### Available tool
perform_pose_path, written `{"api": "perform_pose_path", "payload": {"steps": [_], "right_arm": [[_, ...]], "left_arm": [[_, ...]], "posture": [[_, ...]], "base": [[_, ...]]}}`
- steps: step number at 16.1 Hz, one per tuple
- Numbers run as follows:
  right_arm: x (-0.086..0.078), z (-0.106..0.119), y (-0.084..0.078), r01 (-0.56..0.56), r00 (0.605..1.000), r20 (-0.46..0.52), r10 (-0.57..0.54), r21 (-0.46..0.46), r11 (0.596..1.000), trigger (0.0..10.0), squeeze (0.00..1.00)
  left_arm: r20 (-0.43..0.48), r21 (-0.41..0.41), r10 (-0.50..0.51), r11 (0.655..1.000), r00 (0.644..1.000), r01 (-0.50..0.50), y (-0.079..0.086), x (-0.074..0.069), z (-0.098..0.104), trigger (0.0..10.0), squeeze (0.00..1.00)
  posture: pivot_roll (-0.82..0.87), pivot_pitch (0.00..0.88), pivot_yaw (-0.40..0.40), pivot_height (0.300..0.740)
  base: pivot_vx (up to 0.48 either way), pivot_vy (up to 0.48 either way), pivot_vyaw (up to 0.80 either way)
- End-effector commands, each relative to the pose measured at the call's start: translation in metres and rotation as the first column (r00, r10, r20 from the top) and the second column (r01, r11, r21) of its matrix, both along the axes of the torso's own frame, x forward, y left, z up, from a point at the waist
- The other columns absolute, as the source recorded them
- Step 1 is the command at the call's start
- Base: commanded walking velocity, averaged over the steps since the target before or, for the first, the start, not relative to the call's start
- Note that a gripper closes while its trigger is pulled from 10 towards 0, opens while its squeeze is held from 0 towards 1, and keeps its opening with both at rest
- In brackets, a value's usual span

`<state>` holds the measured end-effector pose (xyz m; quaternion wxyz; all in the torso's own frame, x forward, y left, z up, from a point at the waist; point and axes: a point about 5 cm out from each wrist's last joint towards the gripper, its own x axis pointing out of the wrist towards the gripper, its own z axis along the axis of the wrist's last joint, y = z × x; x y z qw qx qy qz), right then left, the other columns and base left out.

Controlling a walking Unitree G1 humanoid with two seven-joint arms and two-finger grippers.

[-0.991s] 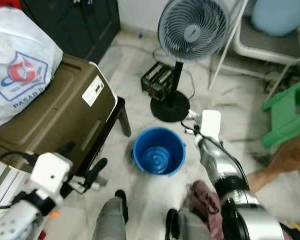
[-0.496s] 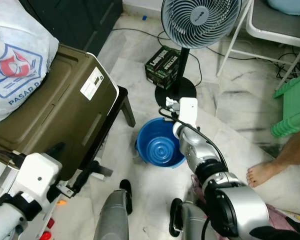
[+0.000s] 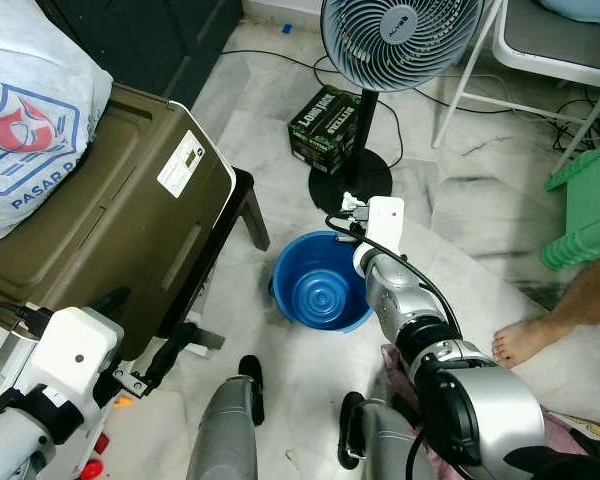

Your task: Clean up the room

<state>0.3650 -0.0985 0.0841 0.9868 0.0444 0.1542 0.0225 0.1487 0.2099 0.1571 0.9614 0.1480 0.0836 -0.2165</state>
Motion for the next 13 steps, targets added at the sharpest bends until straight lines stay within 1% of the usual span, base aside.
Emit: {"api": "perform_pose_path", "payload": {"steps": [1,3,8,9,10,11,12,13], "right_arm": [[-0.003,-0.005,0.005,-0.011,1.0,-0.022,0.011,0.014,1.0,10.0,1.0],[-0.001,-0.002,0.006,-0.022,1.0,-0.002,0.022,-0.002,1.0,10.0,1.0],[0.001,0.003,0.012,-0.03,0.999,0.019,0.029,0.009,1.0,10.0,1.0],[0.002,0.006,0.013,-0.033,0.999,0.034,0.033,0.018,0.999,10.0,1.0],[0.003,0.011,0.018,-0.052,0.997,0.061,0.049,0.046,0.998,10.0,1.0],[0.003,0.011,0.018,-0.052,0.997,0.061,0.049,0.046,0.998,10.0,1.0],[0.002,0.012,0.024,-0.088,0.994,0.077,0.083,0.068,0.994,10.0,1.0],[-0.01,0.008,0.041,-0.225,0.971,0.108,0.215,0.096,0.97,10.0,1.0]], "left_arm": [[-0.026,0.0,-0.008,1.0,1.0,0.008,-0.002,-0.005,-0.002,10.0,0.0],[-0.025,0.0,-0.006,1.0,1.0,0.006,-0.002,-0.005,-0.002,10.0,0.0],[-0.021,0.006,-0.005,1.0,1.0,0.005,-0.002,-0.005,-0.002,10.0,0.0],[-0.017,0.007,-0.006,1.0,1.0,0.006,-0.003,-0.004,-0.002,10.0,0.0],[-0.01,0.01,-0.004,1.0,1.0,0.005,-0.003,-0.002,-0.001,10.0,0.0],[-0.01,0.01,-0.004,1.0,1.0,0.005,-0.003,-0.002,-0.001,10.0,0.0],[-0.002,0.01,-0.004,1.0,1.0,0.004,-0.003,0.0,0.0,10.0,0.0],[0.026,0.001,-0.001,1.0,1.0,0.001,-0.005,0.008,0.001,10.0,0.0]], "posture": [[0.35,0.371,0.065,0.74],[0.35,0.369,0.063,0.74],[0.35,0.365,0.063,0.74],[0.35,0.361,0.064,0.74],[0.34,0.363,0.065,0.74],[0.34,0.363,0.065,0.74],[0.33,0.357,0.063,0.74],[0.3,0.337,0.053,0.74]], "base": [[0.0,0.0,0.0],[0.0,0.0,0.0],[0.0,0.0,0.0],[0.0,0.0,0.0],[0.0,0.0,0.0],[0.0,0.0,0.0],[0.0,0.0,0.0],[0.0,0.0,0.0]]}}
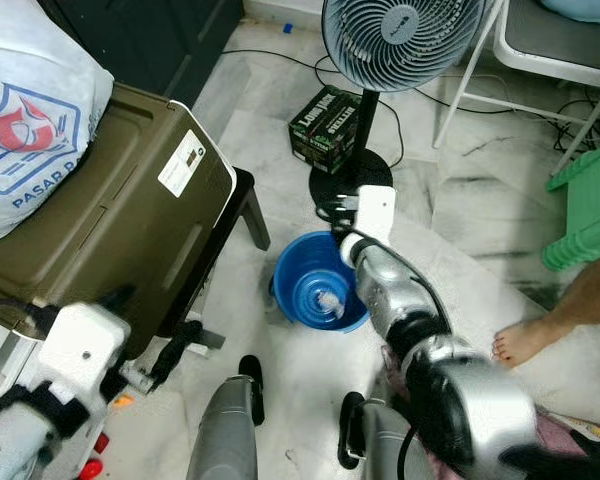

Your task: Clean up the room

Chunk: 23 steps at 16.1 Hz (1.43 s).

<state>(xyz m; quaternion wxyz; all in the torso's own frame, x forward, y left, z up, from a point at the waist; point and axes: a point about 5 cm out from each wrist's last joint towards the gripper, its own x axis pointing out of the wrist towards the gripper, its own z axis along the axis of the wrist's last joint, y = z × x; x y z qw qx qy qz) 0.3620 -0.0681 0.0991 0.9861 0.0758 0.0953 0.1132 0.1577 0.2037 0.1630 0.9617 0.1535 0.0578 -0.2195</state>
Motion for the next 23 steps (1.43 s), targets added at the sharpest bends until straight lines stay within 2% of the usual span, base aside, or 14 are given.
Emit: {"api": "perform_pose_path", "payload": {"steps": [1,3,6,7,8,13,15,16,17,18,20,21,22,23], "right_arm": [[-0.012,-0.01,0.016,-0.11,0.994,-0.018,0.11,0.017,0.994,10.0,1.0],[-0.063,-0.024,0.016,-0.341,0.94,0.003,0.341,-0.003,0.94,10.0,1.0],[-0.088,-0.025,0.0,-0.408,0.913,-0.005,0.408,0.006,0.913,10.0,1.0],[-0.096,-0.024,-0.01,-0.423,0.906,-0.009,0.424,0.006,0.906,10.0,1.0],[-0.105,-0.025,-0.033,-0.441,0.897,-0.03,0.44,-0.02,0.897,10.0,1.0],[-0.108,-0.012,-0.07,-0.377,0.926,-0.032,0.376,-0.1,0.921,10.0,0.97],[-0.11,-0.001,-0.073,-0.327,0.945,-0.026,0.326,-0.076,0.942,10.0,0.38],[-0.11,0.001,-0.075,-0.297,0.955,-0.02,0.296,-0.073,0.952,10.0,0.0],[-0.108,0.002,-0.087,-0.13,0.991,0.005,0.13,-0.07,0.989,10.0,0.0],[-0.11,-0.001,-0.101,0.054,0.998,0.018,-0.053,-0.049,0.997,10.0,0.0],[-0.116,0.001,-0.108,0.218,0.976,0.036,-0.216,-0.055,0.974,10.0,0.0],[-0.119,0.002,-0.111,0.314,0.949,0.037,-0.312,-0.113,0.943,10.0,0.0],[-0.12,0.002,-0.112,0.337,0.941,0.038,-0.335,-0.127,0.933,10.0,0.0],[-0.122,0.009,-0.101,0.188,0.976,0.134,-0.17,-0.138,0.972,10.0,0.0]], "left_arm": [[-0.015,-0.003,0.014,1.0,1.0,-0.014,0.0,0.002,-0.005,10.0,0.0],[0.042,-0.063,-0.005,0.998,0.999,0.007,-0.012,0.023,-0.006,10.0,0.0],[0.071,-0.096,-0.013,0.995,0.997,0.02,-0.024,0.036,-0.008,10.0,0.0],[0.081,-0.11,-0.014,0.994,0.997,0.022,-0.028,0.041,-0.009,10.0,0.0],[0.097,-0.13,-0.022,0.991,0.995,0.034,-0.035,0.052,-0.013,10.0,0.0],[0.158,-0.16,-0.039,0.985,0.987,0.065,-0.05,0.081,-0.014,10.0,0.0],[0.205,-0.165,-0.004,0.986,0.979,0.038,-0.052,0.091,-0.013,10.0,0.0],[0.224,-0.159,0.031,0.987,0.974,0.006,-0.051,0.094,-0.013,10.0,0.0],[0.225,-0.181,0.117,0.98,0.967,-0.077,-0.046,0.096,-0.017,10.0,0.0],[0.228,-0.192,0.185,0.971,0.956,-0.142,-0.041,0.094,-0.025,10.0,0.0],[0.184,-0.24,0.293,0.939,0.938,-0.246,-0.033,0.093,-0.033,10.0,0.0],[0.182,-0.26,0.282,0.938,0.942,-0.231,-0.034,0.091,-0.036,10.0,0.0],[0.185,-0.263,0.273,0.939,0.944,-0.22,-0.034,0.091,-0.036,10.0,0.0],[0.19,-0.248,0.263,0.945,0.946,-0.213,-0.037,0.092,-0.042,10.0,0.0]], "posture": [[0.29,0.334,0.051,0.74],[0.2,0.286,0.022,0.74],[0.15,0.249,0.01,0.74],[0.13,0.233,0.006,0.74],[0.08,0.195,0.0,0.74],[0.03,0.101,0.001,0.74],[0.02,0.065,-0.008,0.74],[0.01,0.051,-0.013,0.74],[0.0,0.029,-0.017,0.74],[-0.01,0.013,-0.007,0.74],[-0.03,0.0,0.006,0.74],[-0.05,0.0,0.006,0.74],[-0.05,0.0,0.001,0.74],[-0.06,0.001,-0.008,0.74]], "base": [[0.0,0.0,0.0],[0.0,0.0,0.0],[0.0,0.0,0.0],[0.0,0.0,0.0],[0.0,0.0,0.0],[0.0,0.0,0.0],[0.0,0.0,0.0],[0.0,0.0,0.0],[0.0,0.0,0.0],[0.0,0.0,0.0],[0.0,0.0,0.0],[0.0,0.0,0.0],[0.0,0.0,0.0],[0.0,0.0,0.0]]}}
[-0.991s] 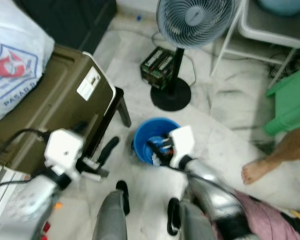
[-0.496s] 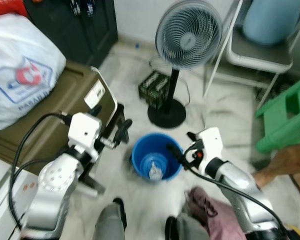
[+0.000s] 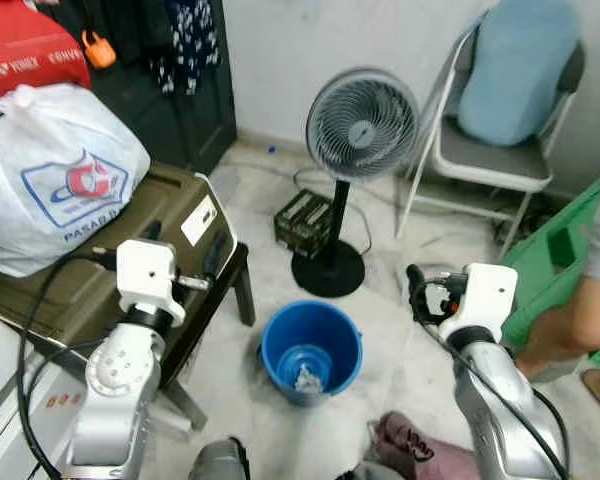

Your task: Clean up the room

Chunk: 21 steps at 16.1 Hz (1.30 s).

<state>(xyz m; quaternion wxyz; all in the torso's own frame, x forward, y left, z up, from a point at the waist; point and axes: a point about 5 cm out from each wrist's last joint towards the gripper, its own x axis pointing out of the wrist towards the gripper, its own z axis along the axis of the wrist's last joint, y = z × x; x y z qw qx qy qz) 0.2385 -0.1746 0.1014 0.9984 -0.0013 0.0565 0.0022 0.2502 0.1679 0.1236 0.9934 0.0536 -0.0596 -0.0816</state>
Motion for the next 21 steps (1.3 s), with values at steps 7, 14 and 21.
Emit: {"api": "perform_pose_path", "payload": {"steps": [7,14,21], "right_arm": [[0.002,0.004,0.016,-0.034,0.998,0.044,0.037,-0.058,0.998,10.0,1.0],[0.014,0.017,0.023,-0.075,0.993,0.093,0.073,0.017,0.997,10.0,0.84],[0.018,0.014,0.02,-0.026,0.998,0.055,0.019,0.129,0.991,10.0,0.0]], "left_arm": [[0.002,0.012,-0.008,1.0,1.0,0.008,-0.005,0.003,-0.004,10.0,0.0],[-0.017,0.021,0.001,1.0,1.0,0.0,-0.006,0.005,-0.007,10.0,0.0],[-0.021,0.031,0.042,0.999,0.999,-0.041,-0.005,0.005,-0.008,10.0,0.0]], "posture": [[-0.04,0.011,-0.032,0.74],[-0.04,0.023,-0.035,0.74],[-0.04,0.033,-0.042,0.74]], "base": [[0.0,0.0,0.0],[0.0,0.0,0.57],[0.0,0.0,0.42]]}}
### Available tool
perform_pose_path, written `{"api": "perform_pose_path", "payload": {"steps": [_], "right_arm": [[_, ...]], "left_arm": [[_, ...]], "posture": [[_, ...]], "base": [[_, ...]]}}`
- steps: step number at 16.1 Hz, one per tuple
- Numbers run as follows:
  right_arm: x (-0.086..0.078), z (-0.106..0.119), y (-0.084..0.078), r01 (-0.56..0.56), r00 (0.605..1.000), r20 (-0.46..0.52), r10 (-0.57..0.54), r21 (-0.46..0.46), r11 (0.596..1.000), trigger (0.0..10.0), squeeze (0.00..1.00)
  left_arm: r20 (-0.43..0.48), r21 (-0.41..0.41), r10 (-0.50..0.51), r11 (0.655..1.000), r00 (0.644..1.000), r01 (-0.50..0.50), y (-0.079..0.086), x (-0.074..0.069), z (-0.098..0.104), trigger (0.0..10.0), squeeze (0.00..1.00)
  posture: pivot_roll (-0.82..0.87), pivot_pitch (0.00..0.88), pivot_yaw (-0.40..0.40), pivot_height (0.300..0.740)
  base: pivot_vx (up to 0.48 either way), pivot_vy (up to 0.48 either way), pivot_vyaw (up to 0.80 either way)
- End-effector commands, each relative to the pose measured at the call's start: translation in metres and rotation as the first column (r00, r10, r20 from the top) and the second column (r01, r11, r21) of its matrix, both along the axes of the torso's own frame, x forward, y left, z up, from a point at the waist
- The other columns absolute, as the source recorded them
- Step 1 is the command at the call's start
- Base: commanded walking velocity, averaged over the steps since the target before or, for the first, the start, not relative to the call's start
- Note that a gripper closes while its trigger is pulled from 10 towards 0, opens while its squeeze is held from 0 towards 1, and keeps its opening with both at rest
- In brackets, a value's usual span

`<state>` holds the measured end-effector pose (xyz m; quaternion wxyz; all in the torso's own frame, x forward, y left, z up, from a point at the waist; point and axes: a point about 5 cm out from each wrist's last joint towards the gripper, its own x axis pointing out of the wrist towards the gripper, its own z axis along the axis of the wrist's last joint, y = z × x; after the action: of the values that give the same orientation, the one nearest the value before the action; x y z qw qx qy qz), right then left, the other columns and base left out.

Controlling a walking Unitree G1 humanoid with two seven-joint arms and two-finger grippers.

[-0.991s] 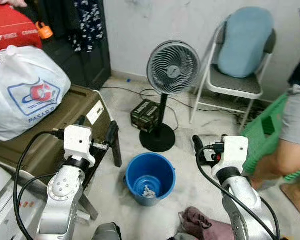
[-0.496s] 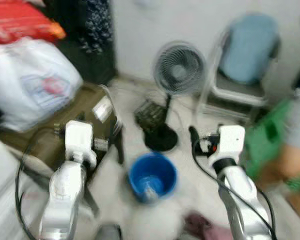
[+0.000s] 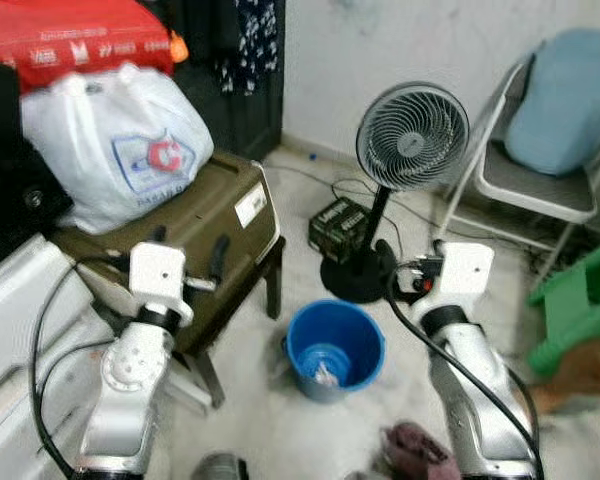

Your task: Clean up the room

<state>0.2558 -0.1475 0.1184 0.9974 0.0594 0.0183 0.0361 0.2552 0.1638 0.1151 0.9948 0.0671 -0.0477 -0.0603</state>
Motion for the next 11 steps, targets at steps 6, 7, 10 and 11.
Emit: {"api": "perform_pose_path", "payload": {"steps": [6,7,10,11], "right_arm": [[0.005,0.006,-0.002,0.002,1.0,0.023,0.001,-0.113,0.994,10.0,0.0],[0.003,0.007,-0.004,0.01,0.999,0.038,-0.006,-0.119,0.993,10.0,0.0],[0.006,0.007,-0.004,0.015,0.998,0.056,-0.006,-0.151,0.988,10.0,0.0],[0.012,0.01,-0.001,0.015,0.997,0.072,-0.004,-0.146,0.989,10.0,0.0]], "left_arm": [[0.001,-0.006,0.002,1.0,1.0,-0.002,-0.002,0.001,0.001,10.0,0.0],[0.0,-0.006,0.001,1.0,1.0,-0.001,-0.002,0.001,0.001,10.0,0.0],[-0.006,-0.004,0.007,1.0,1.0,-0.007,-0.002,0.002,0.0,10.0,0.0],[-0.01,-0.008,0.003,1.0,1.0,-0.003,-0.003,0.004,0.0,10.0,0.0]], "posture": [[-0.05,0.038,-0.043,0.74],[-0.04,0.038,-0.042,0.74],[-0.04,0.037,-0.036,0.74],[-0.04,0.034,-0.035,0.74]], "base": [[0.0,0.0,0.0],[0.0,0.0,0.0],[0.0,0.0,0.8],[0.0,0.0,0.8]]}}
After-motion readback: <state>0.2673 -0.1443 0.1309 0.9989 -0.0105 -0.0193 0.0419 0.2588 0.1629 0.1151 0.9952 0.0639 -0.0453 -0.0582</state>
